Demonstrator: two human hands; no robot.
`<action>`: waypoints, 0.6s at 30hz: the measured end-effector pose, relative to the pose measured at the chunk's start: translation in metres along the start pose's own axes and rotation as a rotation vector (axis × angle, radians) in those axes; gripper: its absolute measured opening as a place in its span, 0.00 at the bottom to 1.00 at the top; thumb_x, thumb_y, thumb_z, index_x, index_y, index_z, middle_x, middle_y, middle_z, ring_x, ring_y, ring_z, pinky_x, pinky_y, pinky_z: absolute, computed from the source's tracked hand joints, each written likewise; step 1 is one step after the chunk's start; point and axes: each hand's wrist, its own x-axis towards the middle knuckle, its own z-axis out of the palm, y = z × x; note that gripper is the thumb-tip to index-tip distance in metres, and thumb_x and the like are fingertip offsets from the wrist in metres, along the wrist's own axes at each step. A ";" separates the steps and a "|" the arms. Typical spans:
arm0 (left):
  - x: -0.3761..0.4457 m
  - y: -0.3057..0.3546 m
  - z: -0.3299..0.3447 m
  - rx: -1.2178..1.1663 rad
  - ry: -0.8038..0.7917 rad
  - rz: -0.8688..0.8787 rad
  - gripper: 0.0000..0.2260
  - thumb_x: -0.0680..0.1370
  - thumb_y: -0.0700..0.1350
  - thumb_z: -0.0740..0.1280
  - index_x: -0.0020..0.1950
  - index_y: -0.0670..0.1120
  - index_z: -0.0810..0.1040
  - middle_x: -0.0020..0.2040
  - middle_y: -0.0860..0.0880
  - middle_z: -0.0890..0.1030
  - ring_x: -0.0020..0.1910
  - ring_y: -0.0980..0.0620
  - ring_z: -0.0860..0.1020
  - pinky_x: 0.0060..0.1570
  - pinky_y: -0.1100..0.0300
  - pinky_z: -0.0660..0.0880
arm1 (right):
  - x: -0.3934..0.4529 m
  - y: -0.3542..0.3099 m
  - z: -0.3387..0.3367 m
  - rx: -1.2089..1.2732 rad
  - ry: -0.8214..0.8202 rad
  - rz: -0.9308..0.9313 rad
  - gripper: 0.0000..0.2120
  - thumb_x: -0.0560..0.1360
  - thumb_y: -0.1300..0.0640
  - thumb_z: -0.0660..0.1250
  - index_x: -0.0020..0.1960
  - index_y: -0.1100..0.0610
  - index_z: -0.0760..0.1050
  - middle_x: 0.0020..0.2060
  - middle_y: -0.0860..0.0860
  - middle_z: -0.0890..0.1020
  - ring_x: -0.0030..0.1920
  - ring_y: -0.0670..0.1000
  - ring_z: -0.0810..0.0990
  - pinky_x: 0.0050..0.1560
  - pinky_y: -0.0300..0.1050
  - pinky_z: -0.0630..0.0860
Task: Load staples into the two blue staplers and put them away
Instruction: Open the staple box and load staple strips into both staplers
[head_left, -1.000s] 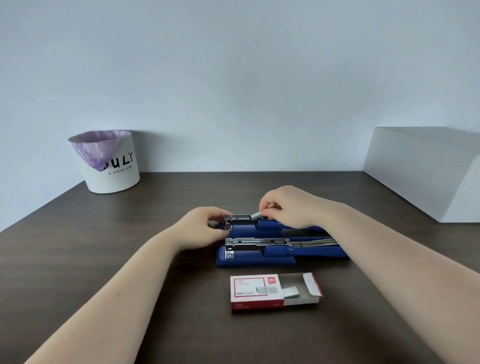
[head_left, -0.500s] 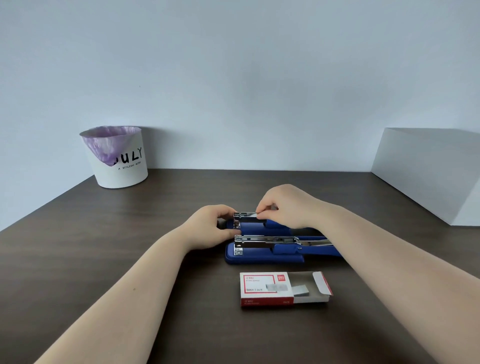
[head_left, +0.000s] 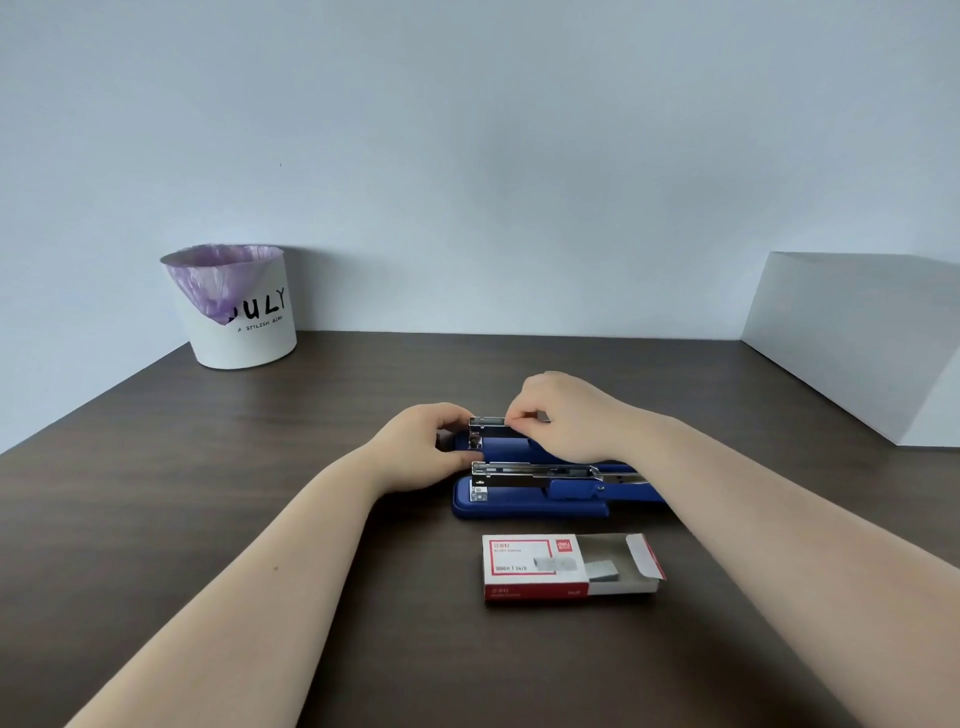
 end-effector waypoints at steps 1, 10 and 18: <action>0.000 0.000 0.000 0.000 0.000 -0.002 0.13 0.72 0.44 0.71 0.56 0.49 0.79 0.54 0.50 0.82 0.55 0.50 0.79 0.62 0.53 0.74 | 0.001 -0.001 0.001 -0.003 0.003 -0.007 0.13 0.77 0.64 0.56 0.38 0.66 0.75 0.38 0.62 0.77 0.43 0.55 0.71 0.45 0.46 0.68; -0.007 -0.001 0.000 0.022 0.054 -0.006 0.27 0.71 0.45 0.72 0.69 0.51 0.69 0.62 0.51 0.77 0.63 0.54 0.74 0.65 0.56 0.70 | -0.023 0.007 -0.010 0.085 0.090 0.042 0.08 0.76 0.55 0.65 0.50 0.54 0.82 0.39 0.45 0.77 0.41 0.43 0.72 0.44 0.37 0.67; -0.050 0.023 -0.014 -0.025 0.433 -0.004 0.01 0.73 0.44 0.69 0.42 0.48 0.80 0.40 0.51 0.79 0.38 0.54 0.75 0.43 0.60 0.73 | -0.078 -0.011 -0.031 0.287 -0.008 0.069 0.05 0.73 0.51 0.69 0.46 0.51 0.81 0.36 0.43 0.76 0.36 0.44 0.72 0.38 0.34 0.69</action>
